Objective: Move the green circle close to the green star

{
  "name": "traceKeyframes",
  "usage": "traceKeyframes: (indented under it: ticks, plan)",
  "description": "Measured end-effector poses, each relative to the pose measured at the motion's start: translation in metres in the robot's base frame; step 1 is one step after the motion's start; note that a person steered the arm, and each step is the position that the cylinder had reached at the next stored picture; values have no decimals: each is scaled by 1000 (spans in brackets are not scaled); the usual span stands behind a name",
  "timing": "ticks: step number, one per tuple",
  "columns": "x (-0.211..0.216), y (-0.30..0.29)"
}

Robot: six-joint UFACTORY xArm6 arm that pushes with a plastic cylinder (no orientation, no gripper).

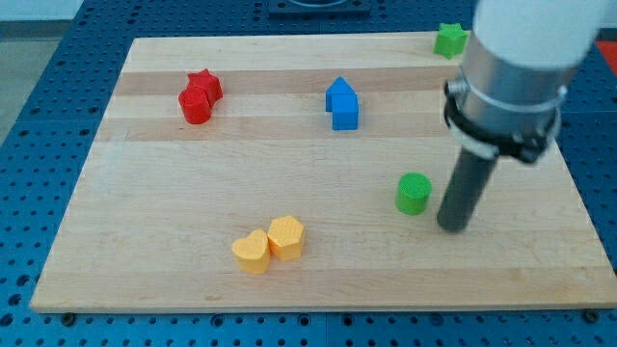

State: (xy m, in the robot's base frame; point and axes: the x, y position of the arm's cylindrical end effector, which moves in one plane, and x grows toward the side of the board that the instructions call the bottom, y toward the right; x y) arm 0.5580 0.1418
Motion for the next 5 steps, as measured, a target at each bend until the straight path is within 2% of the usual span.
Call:
traceKeyframes:
  ticks: [1, 2, 3, 4, 5]
  plan:
    - [29, -23]
    - [-11, -43]
    - [-66, -43]
    - [-102, -43]
    - [-83, -43]
